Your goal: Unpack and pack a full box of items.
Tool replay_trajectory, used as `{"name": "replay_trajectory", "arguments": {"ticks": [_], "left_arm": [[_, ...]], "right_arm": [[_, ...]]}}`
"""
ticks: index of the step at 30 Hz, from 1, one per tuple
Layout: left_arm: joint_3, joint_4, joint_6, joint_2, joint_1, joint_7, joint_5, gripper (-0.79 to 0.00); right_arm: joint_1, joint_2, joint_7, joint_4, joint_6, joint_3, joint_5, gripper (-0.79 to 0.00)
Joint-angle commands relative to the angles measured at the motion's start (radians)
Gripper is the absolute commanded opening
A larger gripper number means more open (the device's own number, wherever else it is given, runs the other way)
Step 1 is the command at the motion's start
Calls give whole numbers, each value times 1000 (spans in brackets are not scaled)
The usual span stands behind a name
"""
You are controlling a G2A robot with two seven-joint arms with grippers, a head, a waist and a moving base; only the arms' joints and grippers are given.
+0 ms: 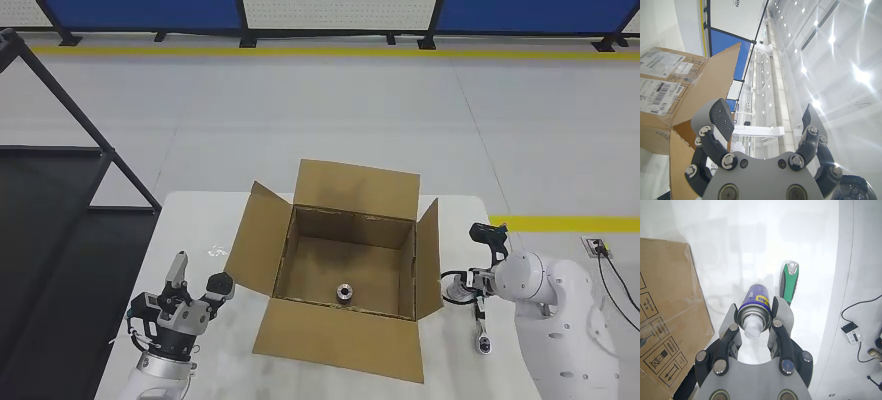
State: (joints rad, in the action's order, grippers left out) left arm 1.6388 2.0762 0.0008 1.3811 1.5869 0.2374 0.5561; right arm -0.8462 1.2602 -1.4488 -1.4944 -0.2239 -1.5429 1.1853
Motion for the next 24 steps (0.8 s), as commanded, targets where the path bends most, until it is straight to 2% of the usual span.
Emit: {"name": "replay_trajectory", "arguments": {"ticks": [1, 4, 6, 7, 10, 12, 16, 18, 20, 24], "left_arm": [[0, 0, 0, 0, 0, 0, 0, 0], [0, 0, 0, 0, 0, 0, 0, 0], [0, 0, 0, 0, 0, 0, 0, 0], [0, 0, 0, 0, 0, 0, 0, 0], [0, 0, 0, 0, 0, 0, 0, 0], [0, 0, 0, 0, 0, 0, 0, 0], [0, 0, 0, 0, 0, 0, 0, 0], [0, 0, 0, 0, 0, 0, 0, 0], [0, 0, 0, 0, 0, 0, 0, 0], [0, 0, 0, 0, 0, 0, 0, 0]], "right_arm": [[-1, -1, 2, 4, -3, 1, -5, -511], [-1, -3, 4, 6, -3, 4, -11, -416], [-1, -4, 5, 7, -6, 4, -15, -394], [-1, -4, 5, 6, -6, 5, -17, -354], [-3, -6, 5, 3, -7, 5, -22, -117], [-6, -8, 5, -5, -8, 1, -26, -157], [-24, -14, 19, -65, -26, -31, -34, -132], [-43, -18, 35, -133, -37, -72, -60, -95], [-64, -23, 57, -208, -50, -123, -91, 0], [-110, -28, 124, -399, -66, -215, -174, 0]]}}
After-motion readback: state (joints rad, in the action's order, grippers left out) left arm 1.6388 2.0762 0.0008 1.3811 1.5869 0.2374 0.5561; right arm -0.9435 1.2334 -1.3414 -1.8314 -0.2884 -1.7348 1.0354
